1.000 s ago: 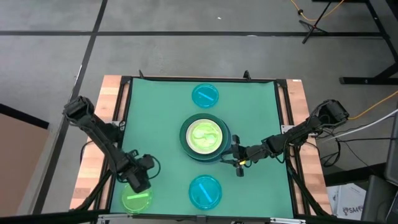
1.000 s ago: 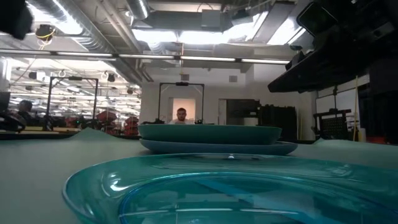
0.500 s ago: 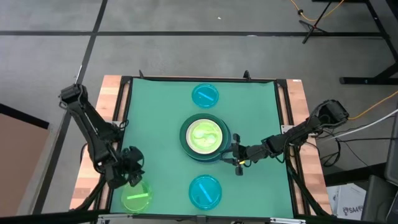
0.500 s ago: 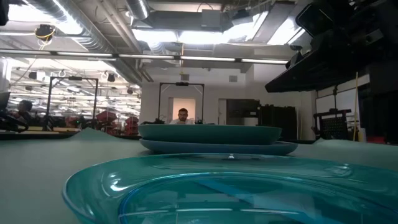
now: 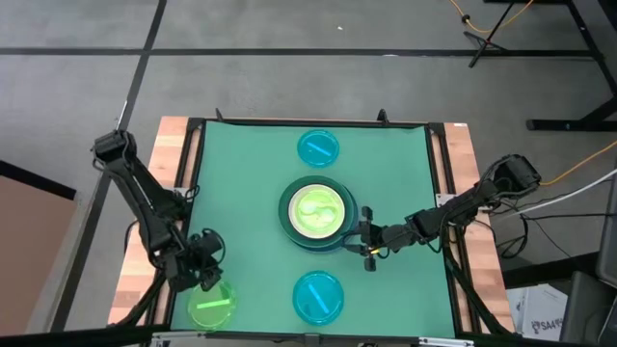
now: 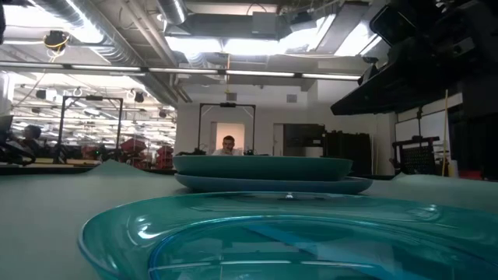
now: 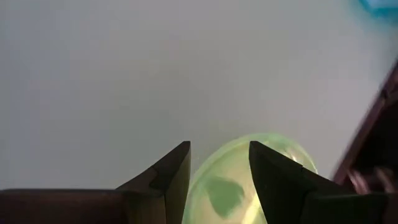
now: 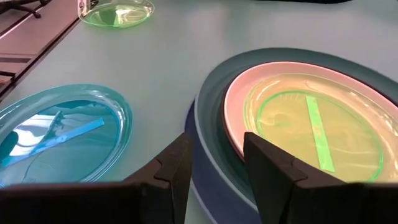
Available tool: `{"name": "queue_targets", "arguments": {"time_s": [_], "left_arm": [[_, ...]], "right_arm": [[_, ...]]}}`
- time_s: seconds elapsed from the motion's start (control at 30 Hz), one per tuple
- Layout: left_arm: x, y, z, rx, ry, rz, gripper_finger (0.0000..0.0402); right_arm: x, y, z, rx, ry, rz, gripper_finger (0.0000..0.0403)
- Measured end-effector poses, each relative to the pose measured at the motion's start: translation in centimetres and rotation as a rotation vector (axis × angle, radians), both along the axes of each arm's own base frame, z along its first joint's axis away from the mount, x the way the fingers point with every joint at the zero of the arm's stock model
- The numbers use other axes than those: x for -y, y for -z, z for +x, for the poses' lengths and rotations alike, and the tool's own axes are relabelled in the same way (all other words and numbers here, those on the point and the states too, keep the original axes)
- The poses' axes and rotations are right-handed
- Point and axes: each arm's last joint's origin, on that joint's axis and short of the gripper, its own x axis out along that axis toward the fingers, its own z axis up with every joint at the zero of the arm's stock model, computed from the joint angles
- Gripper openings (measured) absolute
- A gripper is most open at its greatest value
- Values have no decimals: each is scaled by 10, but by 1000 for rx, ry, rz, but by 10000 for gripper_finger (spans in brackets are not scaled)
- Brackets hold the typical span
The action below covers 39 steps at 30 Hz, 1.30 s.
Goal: Stack plastic plates
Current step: Stack the green plate on top of the green plate
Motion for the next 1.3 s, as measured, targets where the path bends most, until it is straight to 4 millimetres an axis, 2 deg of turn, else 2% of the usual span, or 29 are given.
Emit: {"name": "queue_targets", "arguments": {"time_s": [0.2, 0.33, 0.77, 1.1, 1.3], "left_arm": [[-4, 32, -6, -42, 71, -121, 152], [-6, 44, -8, -37, 95, -194, 140], [-9, 49, -10, -37, 169, -155, 127], [-12, 57, -15, -111, 218, -200, 125], [-13, 57, -13, -114, 240, -195, 92]], "right_arm": [[0, 0, 0, -1, 11, 25, 138], [0, 0, 0, 6, 24, 20, 138], [1, -1, 0, 14, 52, 14, 138], [1, -1, 0, 14, 52, 14, 138], [2, -1, 0, 17, 63, 7, 138]]}}
